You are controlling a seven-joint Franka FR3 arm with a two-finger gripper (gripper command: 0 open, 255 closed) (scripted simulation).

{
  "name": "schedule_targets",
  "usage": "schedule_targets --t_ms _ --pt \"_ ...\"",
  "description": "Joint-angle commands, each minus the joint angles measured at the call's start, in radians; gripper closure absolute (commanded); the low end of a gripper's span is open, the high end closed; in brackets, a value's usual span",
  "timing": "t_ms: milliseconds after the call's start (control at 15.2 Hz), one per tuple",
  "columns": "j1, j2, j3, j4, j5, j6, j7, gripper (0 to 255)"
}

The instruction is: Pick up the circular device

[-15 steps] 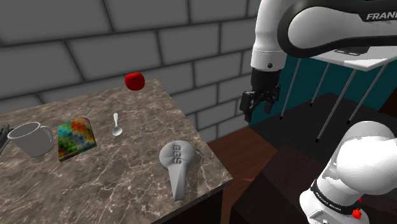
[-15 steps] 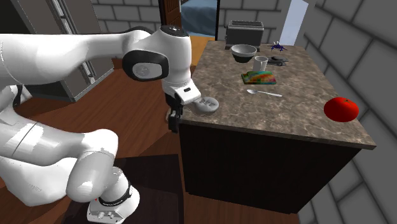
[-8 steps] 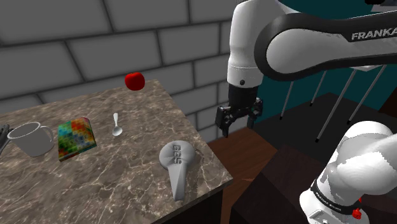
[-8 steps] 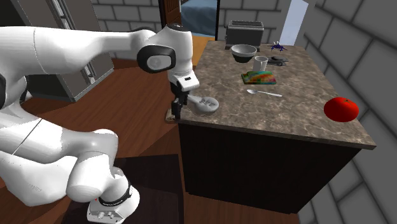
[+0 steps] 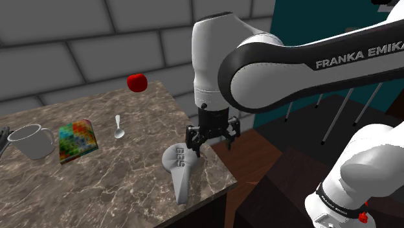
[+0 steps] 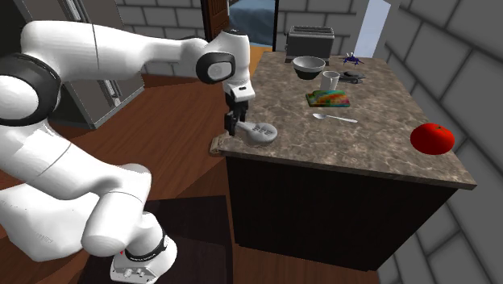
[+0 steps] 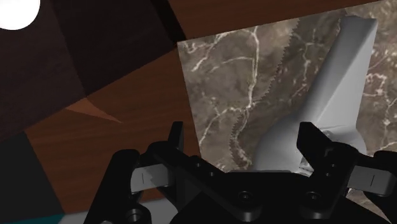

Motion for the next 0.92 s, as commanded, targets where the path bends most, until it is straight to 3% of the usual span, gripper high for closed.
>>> schedule_targets --t_ms 0,198,396,858 --pt "-0.029 0.079 0.071 0.048 -0.027 0.041 0.095 0" --pt "-0.078 0.213 0.18 0.138 -0.107 0.082 0.249 0" --pt "-0.12 0.386 0.29 0.243 -0.249 0.108 0.436 0" --pt "-0.111 0.44 0.3 0.195 -0.296 0.189 0.476 0"
